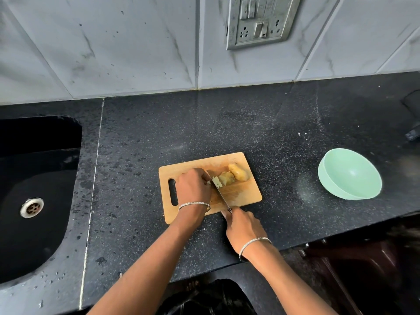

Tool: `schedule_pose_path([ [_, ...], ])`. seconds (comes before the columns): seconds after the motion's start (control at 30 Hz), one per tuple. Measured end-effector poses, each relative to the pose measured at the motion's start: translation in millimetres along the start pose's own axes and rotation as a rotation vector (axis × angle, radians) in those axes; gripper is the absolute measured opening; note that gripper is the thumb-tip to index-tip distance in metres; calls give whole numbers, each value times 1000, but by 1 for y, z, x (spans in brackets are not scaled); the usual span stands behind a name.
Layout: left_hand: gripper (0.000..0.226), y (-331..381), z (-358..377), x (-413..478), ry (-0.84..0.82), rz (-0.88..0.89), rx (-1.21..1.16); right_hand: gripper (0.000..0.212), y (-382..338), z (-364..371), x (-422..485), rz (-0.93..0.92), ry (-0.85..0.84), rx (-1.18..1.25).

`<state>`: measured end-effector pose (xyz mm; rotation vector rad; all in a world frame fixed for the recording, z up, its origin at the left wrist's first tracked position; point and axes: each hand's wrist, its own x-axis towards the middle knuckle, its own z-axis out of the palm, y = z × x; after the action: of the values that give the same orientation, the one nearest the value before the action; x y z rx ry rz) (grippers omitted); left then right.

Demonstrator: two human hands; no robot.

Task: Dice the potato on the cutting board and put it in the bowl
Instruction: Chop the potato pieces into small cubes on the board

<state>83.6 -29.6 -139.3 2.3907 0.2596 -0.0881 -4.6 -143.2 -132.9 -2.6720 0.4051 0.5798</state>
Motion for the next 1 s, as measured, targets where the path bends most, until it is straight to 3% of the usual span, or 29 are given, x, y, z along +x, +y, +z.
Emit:
schedule_pose_path([
  [0.27,13,-9,-5,0,0,97,70,37,12,-5,-5,-111,80,75],
  [0.6,12,-14,-10,-11,55,112,-68,39,13,-12,-2,-31,150,-41],
  [0.87,17,-22,-26,-9,152,39,-87,38,-4,5,-10,-115,-37,70],
  [1.0,16,-27,-33,-4,202,18,-85,38,-5,1,-11,-134,24,110],
])
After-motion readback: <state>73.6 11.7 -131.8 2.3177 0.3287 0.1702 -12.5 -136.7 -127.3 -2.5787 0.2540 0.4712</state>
